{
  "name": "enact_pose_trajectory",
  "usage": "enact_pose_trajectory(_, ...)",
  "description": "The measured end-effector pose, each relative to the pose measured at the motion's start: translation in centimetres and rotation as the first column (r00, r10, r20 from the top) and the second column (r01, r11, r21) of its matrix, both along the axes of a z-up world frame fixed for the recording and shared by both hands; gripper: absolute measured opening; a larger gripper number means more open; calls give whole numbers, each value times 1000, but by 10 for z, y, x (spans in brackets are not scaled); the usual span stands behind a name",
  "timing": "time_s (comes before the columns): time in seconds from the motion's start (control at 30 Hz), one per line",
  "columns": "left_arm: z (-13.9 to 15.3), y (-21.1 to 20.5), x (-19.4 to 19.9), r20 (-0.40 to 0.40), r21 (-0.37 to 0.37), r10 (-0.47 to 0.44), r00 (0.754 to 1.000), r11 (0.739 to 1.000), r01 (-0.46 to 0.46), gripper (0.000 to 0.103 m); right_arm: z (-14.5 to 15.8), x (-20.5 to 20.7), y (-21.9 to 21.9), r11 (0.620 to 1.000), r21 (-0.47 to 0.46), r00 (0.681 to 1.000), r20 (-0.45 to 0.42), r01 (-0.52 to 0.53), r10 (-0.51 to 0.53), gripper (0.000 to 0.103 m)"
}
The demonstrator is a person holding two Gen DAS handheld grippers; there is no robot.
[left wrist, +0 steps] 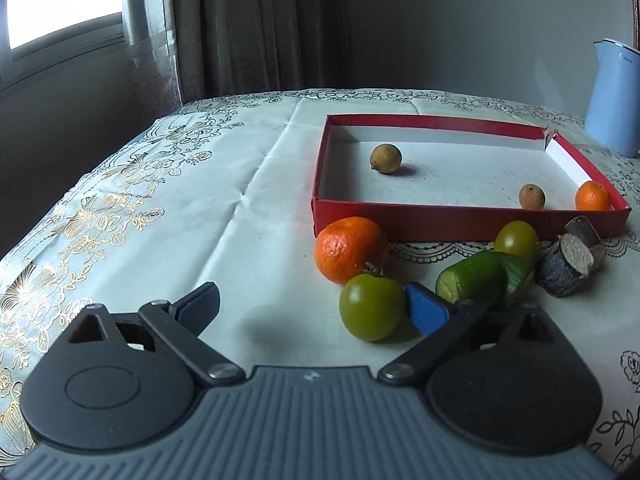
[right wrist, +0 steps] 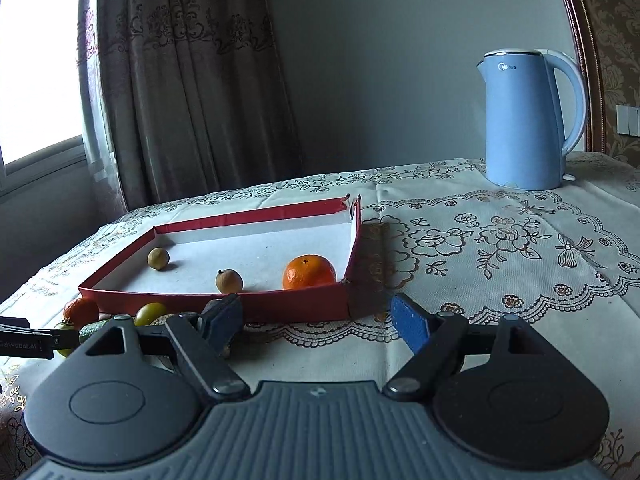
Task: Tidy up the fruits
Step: 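Close the left gripper around a green round fruit, then carry the green fruit into the tray and open the left gripper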
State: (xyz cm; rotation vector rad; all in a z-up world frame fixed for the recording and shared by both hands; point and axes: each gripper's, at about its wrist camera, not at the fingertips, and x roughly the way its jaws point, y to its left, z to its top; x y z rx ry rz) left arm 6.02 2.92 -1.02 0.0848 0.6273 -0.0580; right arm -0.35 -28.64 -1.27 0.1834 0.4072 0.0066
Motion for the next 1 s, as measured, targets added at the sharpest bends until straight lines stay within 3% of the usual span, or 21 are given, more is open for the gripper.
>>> enact_pose_trajectory(0.13, -2, -4, 0, -2, 4, -18, 1000, 1000, 18, 83, 0, 0, -2, 1000, 17, 1000, 0, 4, -4, 82)
enact_pose_trajectory(0.23, -2, -5, -2, -3, -7, -40, 999, 999, 39, 70, 0, 0, -3, 1000, 22, 1000, 2, 3, -3, 82)
enact_pose_trajectory(0.47, -2, -4, -6, 1, -71, -100, 995, 993, 99, 31, 0, -1, -3, 1000, 28, 1000, -1, 8, -8, 82)
enact_pose_trajectory(0.73, 3, -6, -17, 13, -84, -114, 993, 990, 115, 30, 0, -1, -5, 999, 38, 1000, 3, 13, -13, 82)
enact_pose_trajectory(1.0, 34, -25, -11, 92, -74, -145, 985, 986, 152, 30, 1, -2, -5, 999, 39, 1000, 6, 13, -13, 82)
